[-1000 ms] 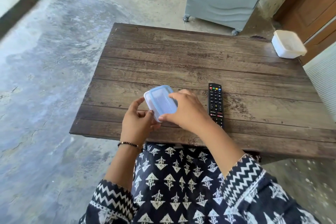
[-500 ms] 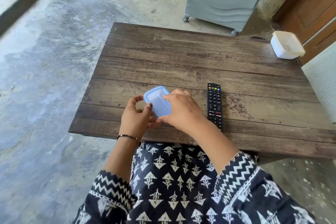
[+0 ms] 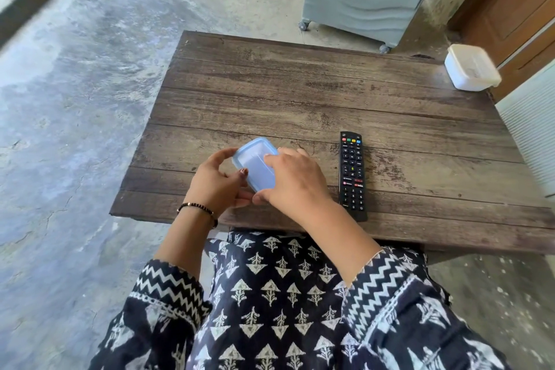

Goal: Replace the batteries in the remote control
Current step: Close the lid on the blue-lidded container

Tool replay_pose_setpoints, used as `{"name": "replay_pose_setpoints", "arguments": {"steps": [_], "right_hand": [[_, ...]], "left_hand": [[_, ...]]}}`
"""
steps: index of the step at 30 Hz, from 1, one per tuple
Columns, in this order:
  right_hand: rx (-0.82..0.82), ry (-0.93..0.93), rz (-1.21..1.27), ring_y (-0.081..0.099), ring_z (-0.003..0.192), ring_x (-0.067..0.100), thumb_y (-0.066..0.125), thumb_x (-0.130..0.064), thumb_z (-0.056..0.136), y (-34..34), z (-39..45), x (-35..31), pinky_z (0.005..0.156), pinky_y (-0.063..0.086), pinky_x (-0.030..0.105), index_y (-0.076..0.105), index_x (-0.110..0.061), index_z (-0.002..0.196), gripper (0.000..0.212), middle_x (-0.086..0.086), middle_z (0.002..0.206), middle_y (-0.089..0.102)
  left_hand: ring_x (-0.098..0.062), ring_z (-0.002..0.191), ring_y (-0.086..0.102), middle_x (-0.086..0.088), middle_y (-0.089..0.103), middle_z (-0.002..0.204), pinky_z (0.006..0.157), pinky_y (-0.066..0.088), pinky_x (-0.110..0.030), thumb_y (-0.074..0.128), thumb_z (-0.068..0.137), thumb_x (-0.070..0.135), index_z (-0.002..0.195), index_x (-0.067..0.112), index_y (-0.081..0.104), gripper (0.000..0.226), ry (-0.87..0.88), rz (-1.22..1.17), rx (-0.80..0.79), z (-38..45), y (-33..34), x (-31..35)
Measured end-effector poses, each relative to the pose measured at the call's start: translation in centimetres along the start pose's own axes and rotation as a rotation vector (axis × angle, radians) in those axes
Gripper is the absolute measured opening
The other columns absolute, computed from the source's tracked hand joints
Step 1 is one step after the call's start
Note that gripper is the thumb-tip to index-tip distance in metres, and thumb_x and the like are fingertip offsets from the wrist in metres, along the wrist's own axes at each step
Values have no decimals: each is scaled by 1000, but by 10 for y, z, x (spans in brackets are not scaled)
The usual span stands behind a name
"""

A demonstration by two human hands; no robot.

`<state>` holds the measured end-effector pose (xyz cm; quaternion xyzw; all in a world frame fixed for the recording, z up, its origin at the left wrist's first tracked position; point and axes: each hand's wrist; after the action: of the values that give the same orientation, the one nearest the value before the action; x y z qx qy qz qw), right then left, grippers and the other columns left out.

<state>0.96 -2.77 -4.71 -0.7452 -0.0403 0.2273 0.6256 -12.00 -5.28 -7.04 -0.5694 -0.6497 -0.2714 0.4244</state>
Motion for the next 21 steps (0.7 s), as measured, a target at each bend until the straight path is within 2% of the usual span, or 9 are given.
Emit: {"name": "replay_pose_setpoints", "arguments": {"steps": [3, 5, 8, 10, 13, 14, 17, 19, 21], "right_hand": [[-82, 54, 166, 50, 112, 25, 75, -52, 66, 0, -2, 12, 86, 39, 31, 47, -24, 135, 79, 5, 122, 57], [-82, 65, 221, 52, 110, 24, 73, -53, 67, 4, -7, 16, 81, 39, 30, 41, -30, 138, 80, 5, 117, 57], [47, 101, 386, 53, 112, 24, 74, -40, 73, 16, -17, 19, 88, 42, 31, 38, -26, 140, 77, 7, 121, 58], [146, 266, 665, 57, 106, 22, 71, -29, 78, 21, -21, 24, 91, 45, 33, 41, -19, 137, 67, 5, 117, 61], [192, 495, 967, 60, 77, 19, 57, -30, 89, 26, -21, 29, 68, 51, 32, 61, -14, 101, 20, 1, 84, 62], [184, 524, 1027, 58, 71, 18, 51, -30, 92, 25, -21, 28, 58, 49, 31, 60, -14, 93, 19, 3, 80, 60], [153, 512, 1097, 58, 75, 23, 42, -31, 95, 25, -24, 28, 50, 49, 32, 58, -12, 97, 26, 11, 86, 58], [150, 424, 1055, 55, 78, 25, 39, -35, 95, 22, -31, 25, 62, 47, 42, 57, -12, 91, 29, 8, 84, 56], [185, 400, 1057, 53, 81, 21, 34, -36, 99, 15, -36, 21, 73, 43, 37, 59, -13, 93, 35, 2, 84, 57]], "left_hand": [[-14, 43, 63, -14, 64, 71, 46, 56, -27, 55, 89, 6, 124, 21, 47, 39, -36, 0, 13, 2, 0, 4], [-20, 50, 64, -12, 63, 72, 55, 58, -33, 54, 86, 5, 122, 20, 48, 40, -20, 59, 67, 3, 2, 5], [-31, 70, 67, -11, 61, 75, 70, 59, -47, 50, 78, 5, 117, 18, 48, 41, 29, 162, 151, -6, 9, 3], [-32, 73, 67, -18, 62, 86, 65, 60, -47, 47, 79, 1, 111, 16, 42, 36, 14, 90, 155, -16, 16, 0], [-19, 53, 66, -16, 61, 84, 51, 59, -29, 45, 86, -3, 110, 10, 35, 29, -80, -164, 36, -30, 26, 1], [-18, 52, 66, -14, 62, 82, 53, 59, -31, 46, 88, 2, 111, 9, 35, 27, -75, -138, 17, -33, 28, 0], [-32, 82, 66, -13, 66, 95, 75, 55, -42, 48, 90, 39, 116, 12, 45, 38, 101, 338, 114, -36, 31, -1], [-37, 88, 59, -19, 64, 89, 74, 45, -38, 34, 92, 54, 89, 13, 55, 46, 193, 447, 213, -35, 30, 5], [-35, 65, 47, -14, 49, 59, 56, 34, -35, 29, 93, 53, 57, 14, 36, 54, 231, 391, 240, -36, 32, 14]]}}
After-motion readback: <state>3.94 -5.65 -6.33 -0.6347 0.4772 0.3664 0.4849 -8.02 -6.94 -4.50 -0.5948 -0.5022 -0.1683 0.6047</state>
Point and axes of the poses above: each hand's wrist, its own z-axis towards the middle knuckle, its own y-axis out of the palm, x = y × z
